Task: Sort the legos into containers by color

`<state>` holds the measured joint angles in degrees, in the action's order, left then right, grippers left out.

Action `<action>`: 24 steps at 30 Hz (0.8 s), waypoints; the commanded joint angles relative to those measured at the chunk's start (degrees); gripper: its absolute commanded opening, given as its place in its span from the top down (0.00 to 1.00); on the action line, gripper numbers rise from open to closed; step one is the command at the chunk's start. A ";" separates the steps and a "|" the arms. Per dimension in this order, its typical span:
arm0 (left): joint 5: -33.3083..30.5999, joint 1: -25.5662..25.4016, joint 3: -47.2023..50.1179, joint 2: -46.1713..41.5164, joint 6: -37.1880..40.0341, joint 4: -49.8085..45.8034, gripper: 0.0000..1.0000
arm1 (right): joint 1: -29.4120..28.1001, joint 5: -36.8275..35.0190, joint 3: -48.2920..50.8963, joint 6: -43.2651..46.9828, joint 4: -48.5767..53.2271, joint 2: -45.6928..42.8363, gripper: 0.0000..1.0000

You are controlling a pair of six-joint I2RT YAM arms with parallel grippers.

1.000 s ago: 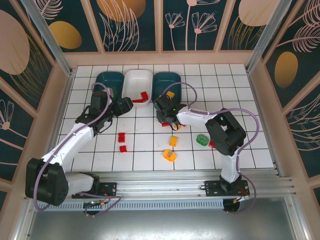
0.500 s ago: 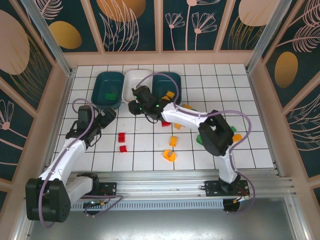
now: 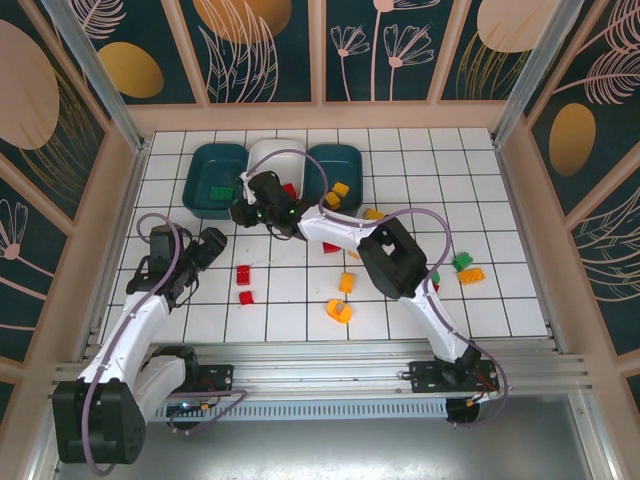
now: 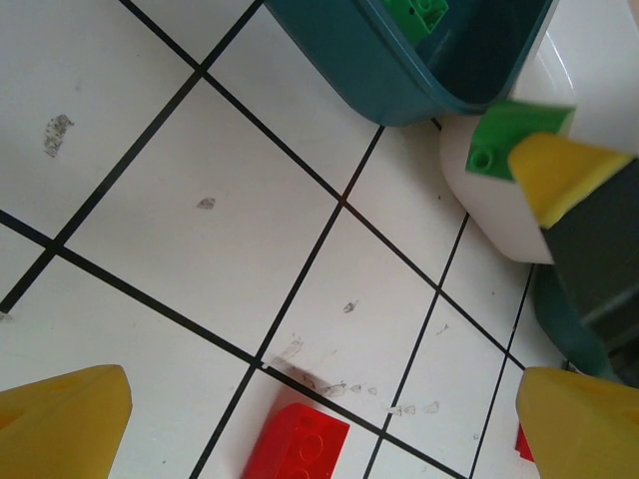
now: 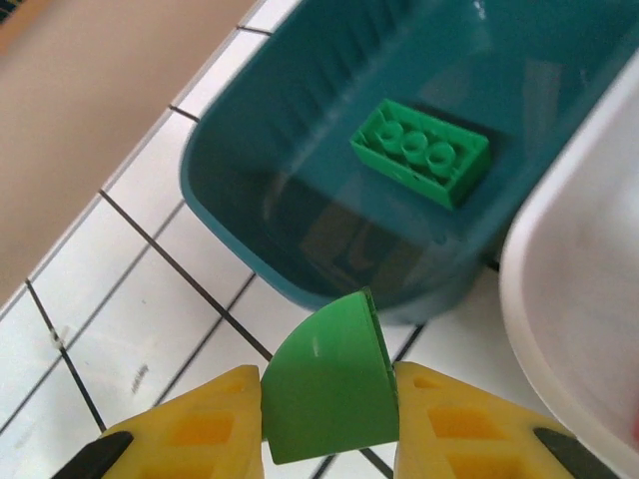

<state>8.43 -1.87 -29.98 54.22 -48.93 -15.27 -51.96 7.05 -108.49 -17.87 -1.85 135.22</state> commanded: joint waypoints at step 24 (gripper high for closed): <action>5.50 0.47 -1.31 2.74 3.49 2.19 0.02 | 2.49 0.33 -21.20 2.43 8.09 6.95 0.40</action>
<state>13.06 -1.80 -30.00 57.28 -47.20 -13.52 -49.91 8.97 -127.66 -17.02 4.78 146.17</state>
